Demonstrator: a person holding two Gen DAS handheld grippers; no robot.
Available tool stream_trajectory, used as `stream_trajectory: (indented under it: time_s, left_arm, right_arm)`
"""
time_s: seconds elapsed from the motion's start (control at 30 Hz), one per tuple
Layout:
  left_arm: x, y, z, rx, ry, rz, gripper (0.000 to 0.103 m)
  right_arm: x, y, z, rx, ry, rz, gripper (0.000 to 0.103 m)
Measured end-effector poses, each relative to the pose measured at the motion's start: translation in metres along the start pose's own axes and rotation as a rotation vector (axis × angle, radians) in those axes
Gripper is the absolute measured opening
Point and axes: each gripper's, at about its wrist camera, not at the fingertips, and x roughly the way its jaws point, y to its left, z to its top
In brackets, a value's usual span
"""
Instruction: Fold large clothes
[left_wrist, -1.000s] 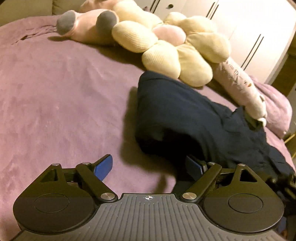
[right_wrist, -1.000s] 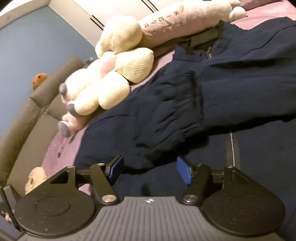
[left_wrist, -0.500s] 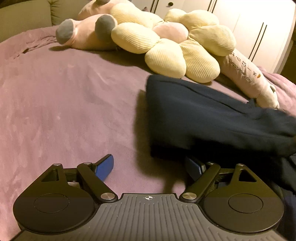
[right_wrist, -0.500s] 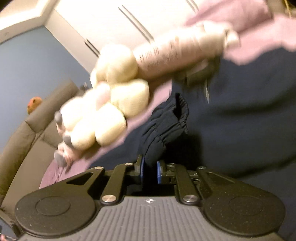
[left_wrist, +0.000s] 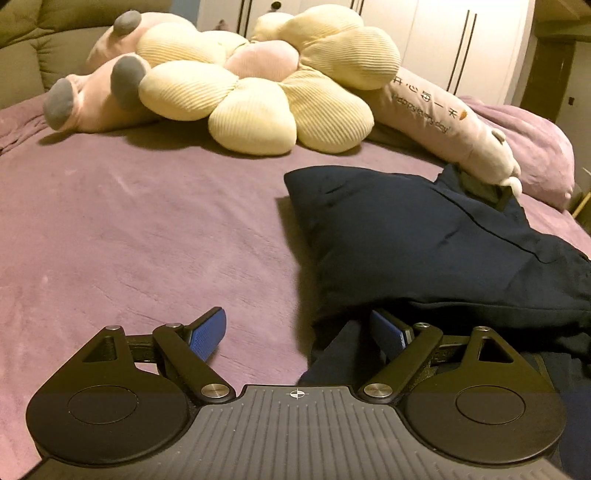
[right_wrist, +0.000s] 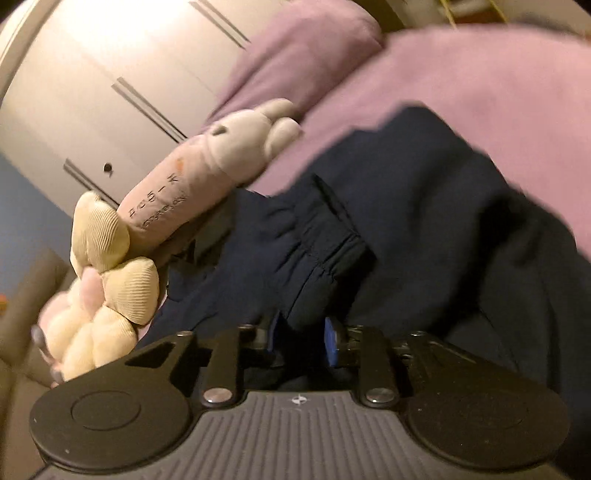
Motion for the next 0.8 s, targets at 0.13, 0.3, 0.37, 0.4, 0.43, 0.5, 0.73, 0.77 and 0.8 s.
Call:
stream_trajectory:
  time_s: [0.13,0.3,0.37,0.4,0.43,0.5,0.73,0.77,0.8]
  left_arm:
    - [0.002,-0.004,0.002,-0.001,0.015,0.001,0.09]
    - [-0.012,-0.017,0.007,0.048,-0.049,0.034,0.09]
    - [-0.012,-0.021,0.009,0.062,-0.063,0.053,0.09]
    - [-0.01,-0.023,0.01,0.06,-0.056,0.059,0.09]
    - [-0.008,-0.024,0.01,0.053,-0.04,0.058,0.09]
    - [-0.004,-0.024,0.011,0.026,-0.01,0.057,0.09]
    - [-0.013,-0.041,0.023,0.052,-0.071,0.046,0.091]
    - [-0.011,-0.048,0.027,0.05,-0.077,0.038,0.091]
    - [-0.008,-0.055,0.03,0.046,-0.084,0.026,0.091]
  right_arm:
    - [0.015,-0.006,0.0,0.063,0.019,0.064,0.044]
    - [0.01,0.028,0.006,-0.135,-0.07,-0.022,0.017]
    - [-0.003,0.037,0.011,-0.196,-0.138,-0.068,0.017]
    - [-0.005,0.036,0.013,-0.224,-0.152,-0.104,0.017]
    - [-0.003,0.033,0.015,-0.25,-0.154,-0.153,0.017]
    - [0.006,0.026,0.017,-0.301,-0.132,-0.232,0.017]
    - [-0.026,0.017,0.031,-0.36,-0.229,-0.276,0.052]
    - [-0.034,0.017,0.031,-0.361,-0.272,-0.294,0.053]
    - [-0.039,0.019,0.032,-0.366,-0.305,-0.305,0.053]
